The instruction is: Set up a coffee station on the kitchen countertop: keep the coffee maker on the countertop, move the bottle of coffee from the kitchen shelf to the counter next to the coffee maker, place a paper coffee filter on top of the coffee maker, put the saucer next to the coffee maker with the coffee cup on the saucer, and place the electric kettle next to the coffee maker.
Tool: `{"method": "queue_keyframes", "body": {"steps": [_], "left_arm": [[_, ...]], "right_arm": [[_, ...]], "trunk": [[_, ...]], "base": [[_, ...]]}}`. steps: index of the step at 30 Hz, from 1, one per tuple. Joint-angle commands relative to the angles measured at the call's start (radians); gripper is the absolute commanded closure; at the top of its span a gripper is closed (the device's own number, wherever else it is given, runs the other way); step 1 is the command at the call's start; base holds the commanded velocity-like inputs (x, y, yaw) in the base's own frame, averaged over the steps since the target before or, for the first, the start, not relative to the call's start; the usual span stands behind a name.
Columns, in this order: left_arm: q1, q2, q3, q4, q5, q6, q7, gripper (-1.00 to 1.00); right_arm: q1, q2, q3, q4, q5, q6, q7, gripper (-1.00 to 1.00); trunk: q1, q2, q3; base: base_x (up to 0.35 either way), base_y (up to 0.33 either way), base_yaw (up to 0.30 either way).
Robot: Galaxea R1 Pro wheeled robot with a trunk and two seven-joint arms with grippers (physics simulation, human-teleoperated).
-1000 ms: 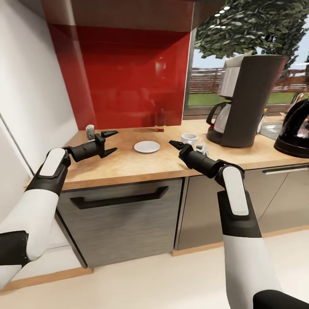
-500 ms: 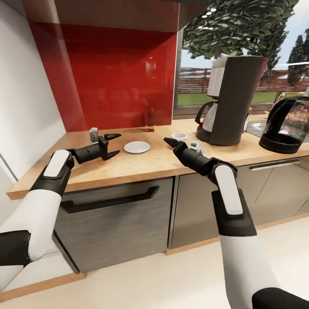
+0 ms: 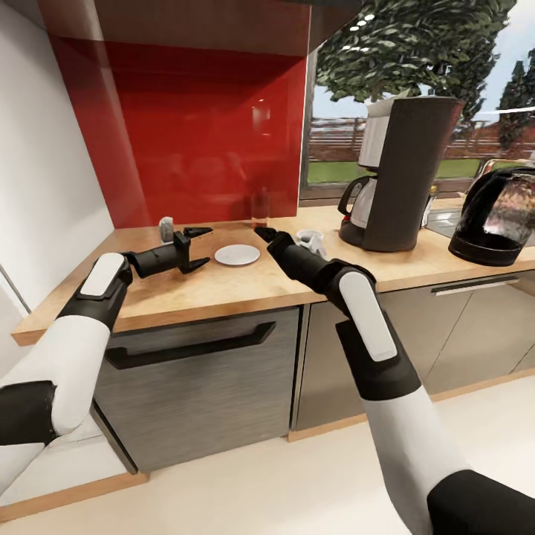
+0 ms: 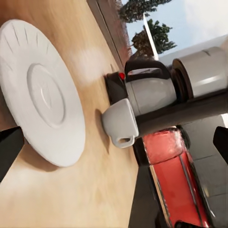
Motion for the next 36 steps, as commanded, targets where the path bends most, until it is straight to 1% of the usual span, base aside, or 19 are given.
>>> {"method": "queue_keyframes", "body": {"steps": [1, 5, 9, 10, 11, 13, 15, 16, 20, 22, 23, 28, 36], "left_arm": [[-0.010, 0.000, 0.003, 0.011, -0.011, 0.005, -0.009, -1.00], [-0.045, 0.002, 0.003, 0.048, -0.011, 0.004, -0.007, -1.00], [-0.069, 0.005, 0.003, 0.076, -0.011, 0.002, -0.006, -1.00], [-0.074, 0.008, 0.004, 0.081, -0.011, 0.001, -0.004, -1.00], [-0.078, 0.017, 0.004, 0.086, -0.012, 0.000, 0.004, -1.00], [-0.079, 0.024, 0.005, 0.088, -0.012, -0.001, 0.012, -1.00], [-0.080, 0.037, 0.006, 0.090, -0.012, -0.001, 0.018, -1.00], [-0.081, 0.059, 0.010, 0.091, -0.013, -0.002, 0.023, -1.00], [-0.081, 0.068, 0.013, 0.091, -0.013, -0.002, 0.024, -1.00], [-0.081, 0.071, 0.014, 0.091, -0.013, -0.002, 0.024, -1.00], [-0.082, 0.072, 0.014, 0.091, -0.013, -0.002, 0.024, -1.00], [-0.082, 0.073, 0.014, 0.090, -0.013, -0.002, 0.023, -1.00], [-0.082, 0.074, 0.014, 0.090, -0.013, -0.002, 0.023, -1.00]], "right_arm": [[-0.003, 0.001, 0.004, 0.001, -0.009, -0.002, -0.010, -1.00], [-0.015, 0.003, 0.012, 0.012, -0.013, -0.009, -0.015, -1.00], [-0.024, 0.005, 0.016, 0.019, -0.015, -0.022, -0.017, -1.00], [-0.026, 0.006, 0.017, 0.020, -0.015, -0.036, -0.018, -1.00], [-0.027, 0.006, 0.018, 0.022, -0.015, -0.060, -0.019, -1.00], [-0.028, 0.007, 0.019, 0.023, -0.015, -0.071, -0.022, -1.00], [-0.028, 0.007, 0.022, 0.024, -0.016, -0.081, -0.032, -1.00], [-0.028, 0.007, 0.030, 0.027, -0.041, -0.090, -0.056, -1.00], [-0.029, 0.007, 0.032, 0.040, -0.087, -0.099, -0.078, -1.00], [-0.029, 0.006, 0.033, 0.052, -0.117, -0.126, -0.096, -1.00], [-0.030, 0.006, 0.033, 0.055, -0.125, -0.138, -0.103, -1.00], [-0.031, 0.006, 0.035, 0.066, -0.145, -0.175, -0.127, -1.00], [-0.034, 0.007, 0.039, 0.083, -0.154, -0.192, -0.137, -1.00]], "trunk": [[0.000, 0.000, -0.001], [0.000, 0.000, -0.001], [0.000, 0.000, -0.001], [0.000, 0.000, -0.001], [0.000, 0.000, -0.001], [0.000, 0.000, -0.001], [0.000, 0.000, -0.001], [0.000, 0.000, -0.001], [0.000, 0.000, -0.001], [0.000, 0.000, -0.001], [0.000, 0.000, -0.001], [0.000, 0.000, -0.001], [0.000, 0.000, -0.001]], "base": [[0.000, 0.000, 0.000], [0.000, 0.000, 0.000], [0.000, 0.000, 0.000], [0.000, 0.000, 0.000], [0.000, 0.000, 0.000], [0.000, 0.000, 0.000], [0.000, 0.000, 0.000], [0.000, 0.000, 0.000], [0.000, 0.000, 0.000], [0.000, 0.000, 0.000], [0.000, 0.000, 0.000], [0.000, 0.000, 0.000], [0.000, 0.000, 0.000]]}}
